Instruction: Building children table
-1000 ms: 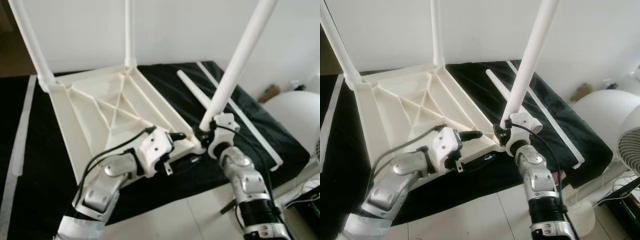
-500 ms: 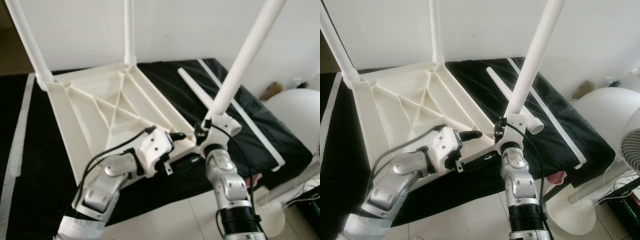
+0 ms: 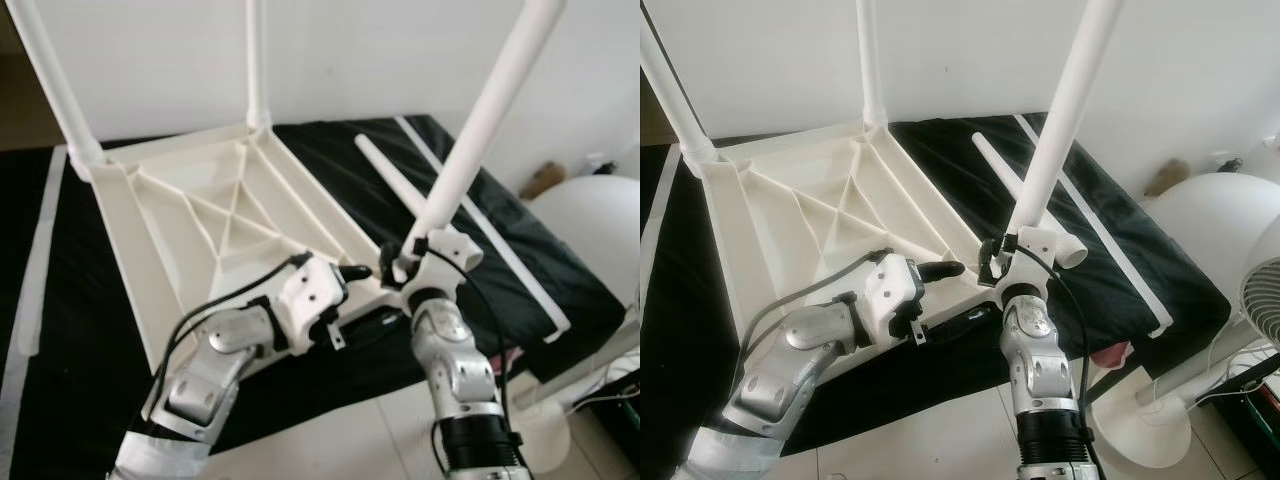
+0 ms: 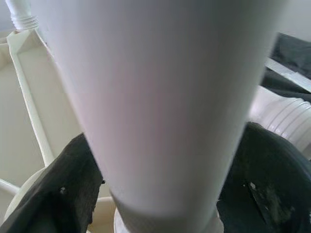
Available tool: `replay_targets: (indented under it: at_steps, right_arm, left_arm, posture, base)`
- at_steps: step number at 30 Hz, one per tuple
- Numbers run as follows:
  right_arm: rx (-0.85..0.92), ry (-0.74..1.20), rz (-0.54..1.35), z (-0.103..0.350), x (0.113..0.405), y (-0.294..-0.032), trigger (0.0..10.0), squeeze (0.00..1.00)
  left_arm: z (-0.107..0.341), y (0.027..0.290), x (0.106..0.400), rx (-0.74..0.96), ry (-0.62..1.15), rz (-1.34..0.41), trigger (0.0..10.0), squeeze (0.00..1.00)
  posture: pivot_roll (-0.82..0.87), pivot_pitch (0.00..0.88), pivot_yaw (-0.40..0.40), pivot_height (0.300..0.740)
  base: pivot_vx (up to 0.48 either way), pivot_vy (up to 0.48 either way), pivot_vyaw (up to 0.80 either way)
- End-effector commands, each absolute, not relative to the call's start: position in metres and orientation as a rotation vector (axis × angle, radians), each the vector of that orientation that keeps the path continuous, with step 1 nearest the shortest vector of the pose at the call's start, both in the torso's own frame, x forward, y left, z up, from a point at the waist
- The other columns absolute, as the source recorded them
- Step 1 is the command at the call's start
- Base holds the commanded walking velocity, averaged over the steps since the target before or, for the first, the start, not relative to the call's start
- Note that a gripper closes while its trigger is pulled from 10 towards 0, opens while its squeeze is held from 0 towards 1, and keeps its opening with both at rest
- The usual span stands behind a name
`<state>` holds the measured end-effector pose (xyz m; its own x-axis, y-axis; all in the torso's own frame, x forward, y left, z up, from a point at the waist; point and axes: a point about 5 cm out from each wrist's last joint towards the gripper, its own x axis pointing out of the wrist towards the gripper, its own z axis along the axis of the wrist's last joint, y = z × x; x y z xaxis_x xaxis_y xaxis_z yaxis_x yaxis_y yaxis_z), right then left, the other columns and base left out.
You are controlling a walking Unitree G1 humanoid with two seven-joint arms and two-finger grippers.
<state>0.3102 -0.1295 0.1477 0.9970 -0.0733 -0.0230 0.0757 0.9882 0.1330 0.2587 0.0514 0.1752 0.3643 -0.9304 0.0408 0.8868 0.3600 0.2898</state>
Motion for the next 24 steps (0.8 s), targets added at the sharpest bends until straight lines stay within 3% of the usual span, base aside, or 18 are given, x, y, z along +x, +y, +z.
replay_targets:
  at_steps: [1, 2, 3, 4, 24]
  right_arm:
    - [0.117, 0.025, -0.038, 0.147, 0.309, -0.136, 10.0, 1.00]
    - [0.112, 0.030, -0.003, 0.147, 0.310, -0.140, 10.0, 0.37]
    - [0.112, 0.030, -0.003, 0.147, 0.310, -0.140, 10.0, 0.37]
    - [0.091, 0.021, 0.022, 0.149, 0.311, -0.145, 10.0, 0.00]
    - [-0.070, 0.071, 0.474, 0.137, 0.322, -0.167, 10.0, 0.00]
  left_arm:
    - [0.178, 0.049, 0.257, 0.224, -0.229, -1.177, 10.0, 0.00]
    - [0.178, 0.049, 0.257, 0.225, -0.224, -1.183, 10.0, 0.00]
    - [0.178, 0.049, 0.257, 0.225, -0.224, -1.183, 10.0, 0.00]
    - [0.177, 0.048, 0.256, 0.224, -0.219, -1.191, 10.0, 0.00]
    - [0.174, 0.041, 0.255, 0.200, -0.166, -1.221, 10.0, 0.00]
  posture:
    - [-0.03, 0.024, -0.058, 0.740]
    - [-0.04, 0.025, -0.056, 0.740]
    - [-0.04, 0.025, -0.056, 0.740]
    - [-0.04, 0.024, -0.053, 0.740]
    - [-0.04, 0.013, -0.038, 0.740]
  base:
    - [0.000, 0.000, 0.00]
    - [0.000, 0.000, 0.00]
    - [0.000, 0.000, 0.00]
    - [0.000, 0.000, 0.00]
    - [0.000, 0.000, 0.00]
